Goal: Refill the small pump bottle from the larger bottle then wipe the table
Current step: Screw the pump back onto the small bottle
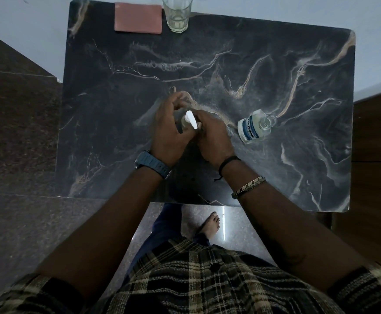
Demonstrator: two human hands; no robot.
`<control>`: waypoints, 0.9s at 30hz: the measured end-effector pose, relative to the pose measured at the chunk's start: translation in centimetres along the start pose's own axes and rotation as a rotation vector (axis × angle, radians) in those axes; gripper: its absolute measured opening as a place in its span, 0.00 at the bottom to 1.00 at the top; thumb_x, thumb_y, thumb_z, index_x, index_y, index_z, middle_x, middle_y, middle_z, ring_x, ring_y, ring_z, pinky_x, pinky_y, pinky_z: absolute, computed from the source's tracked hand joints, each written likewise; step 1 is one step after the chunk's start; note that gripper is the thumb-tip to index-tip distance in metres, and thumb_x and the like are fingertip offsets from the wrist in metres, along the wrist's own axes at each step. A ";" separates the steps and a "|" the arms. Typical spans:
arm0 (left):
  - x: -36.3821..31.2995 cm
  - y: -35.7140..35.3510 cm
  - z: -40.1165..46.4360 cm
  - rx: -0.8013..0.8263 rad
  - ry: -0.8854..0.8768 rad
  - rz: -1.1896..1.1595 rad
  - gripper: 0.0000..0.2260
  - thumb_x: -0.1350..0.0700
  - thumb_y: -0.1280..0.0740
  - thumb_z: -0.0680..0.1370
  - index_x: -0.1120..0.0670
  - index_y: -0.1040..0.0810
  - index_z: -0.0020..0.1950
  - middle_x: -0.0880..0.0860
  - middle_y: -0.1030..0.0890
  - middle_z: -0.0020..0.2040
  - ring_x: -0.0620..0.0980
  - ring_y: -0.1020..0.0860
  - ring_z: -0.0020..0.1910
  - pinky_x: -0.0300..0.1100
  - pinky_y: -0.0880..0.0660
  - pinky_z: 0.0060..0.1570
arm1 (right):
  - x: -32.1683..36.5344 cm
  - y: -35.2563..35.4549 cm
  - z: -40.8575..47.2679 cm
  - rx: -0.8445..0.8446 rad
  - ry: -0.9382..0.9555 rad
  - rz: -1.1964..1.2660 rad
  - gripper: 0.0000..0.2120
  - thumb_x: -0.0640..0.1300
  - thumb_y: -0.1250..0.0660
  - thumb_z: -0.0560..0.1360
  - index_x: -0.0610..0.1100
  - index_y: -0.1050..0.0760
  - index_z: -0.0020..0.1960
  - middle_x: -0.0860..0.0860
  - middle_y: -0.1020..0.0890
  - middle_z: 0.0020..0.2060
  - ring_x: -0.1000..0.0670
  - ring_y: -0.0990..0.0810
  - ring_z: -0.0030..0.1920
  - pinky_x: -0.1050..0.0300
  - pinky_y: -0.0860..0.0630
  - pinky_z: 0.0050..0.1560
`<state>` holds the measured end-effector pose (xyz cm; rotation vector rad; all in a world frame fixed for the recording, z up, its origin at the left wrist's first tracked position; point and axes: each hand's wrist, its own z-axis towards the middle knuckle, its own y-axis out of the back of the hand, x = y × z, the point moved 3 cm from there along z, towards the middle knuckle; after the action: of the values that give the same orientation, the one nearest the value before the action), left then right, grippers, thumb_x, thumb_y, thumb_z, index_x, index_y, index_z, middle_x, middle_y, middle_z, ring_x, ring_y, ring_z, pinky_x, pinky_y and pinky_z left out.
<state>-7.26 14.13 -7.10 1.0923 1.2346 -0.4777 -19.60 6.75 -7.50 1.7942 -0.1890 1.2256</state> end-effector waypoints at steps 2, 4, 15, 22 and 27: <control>0.4 -0.1 -0.1 -0.040 0.056 0.049 0.19 0.52 0.20 0.75 0.54 0.21 0.63 0.52 0.19 0.60 0.51 0.20 0.59 0.53 0.20 0.58 | -0.1 0.0 0.0 0.010 -0.019 0.004 0.16 0.35 0.33 0.82 0.42 0.20 0.69 0.47 0.14 0.61 0.51 0.18 0.59 0.61 0.22 0.61; 0.6 0.1 -0.1 -0.049 0.051 0.058 0.12 0.52 0.21 0.76 0.53 0.19 0.55 0.53 0.18 0.55 0.52 0.20 0.54 0.51 0.20 0.52 | -0.3 -0.1 -0.1 0.014 -0.027 0.018 0.14 0.40 0.35 0.85 0.41 0.21 0.69 0.45 0.15 0.61 0.49 0.17 0.59 0.57 0.23 0.60; 0.9 -0.1 0.3 0.001 0.155 -0.098 0.14 0.56 0.19 0.74 0.55 0.19 0.55 0.57 0.16 0.55 0.56 0.17 0.55 0.56 0.18 0.56 | -0.5 -0.3 0.3 0.023 -0.063 0.006 0.15 0.32 0.34 0.79 0.42 0.20 0.64 0.48 0.14 0.55 0.54 0.19 0.52 0.75 0.30 0.51; 1.1 0.6 1.0 0.159 0.027 -0.071 0.14 0.60 0.22 0.77 0.59 0.14 0.62 0.55 0.16 0.60 0.56 0.20 0.64 0.59 0.24 0.68 | -1.2 -0.3 0.3 0.006 -0.074 -0.003 0.09 0.38 0.29 0.79 0.43 0.22 0.59 0.54 0.18 0.49 0.54 0.22 0.48 0.72 0.33 0.45; 1.3 1.1 1.0 0.199 0.024 -0.079 0.14 0.59 0.24 0.79 0.57 0.14 0.64 0.55 0.18 0.63 0.52 0.21 0.66 0.52 0.25 0.71 | -1.4 -0.4 0.4 0.009 -0.075 -0.022 0.10 0.41 0.28 0.80 0.42 0.22 0.60 0.47 0.15 0.51 0.52 0.22 0.49 0.62 0.31 0.46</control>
<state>-5.44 14.10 -7.90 1.2230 1.2741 -0.6603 -19.78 6.25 -8.87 1.8470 -0.2061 1.1457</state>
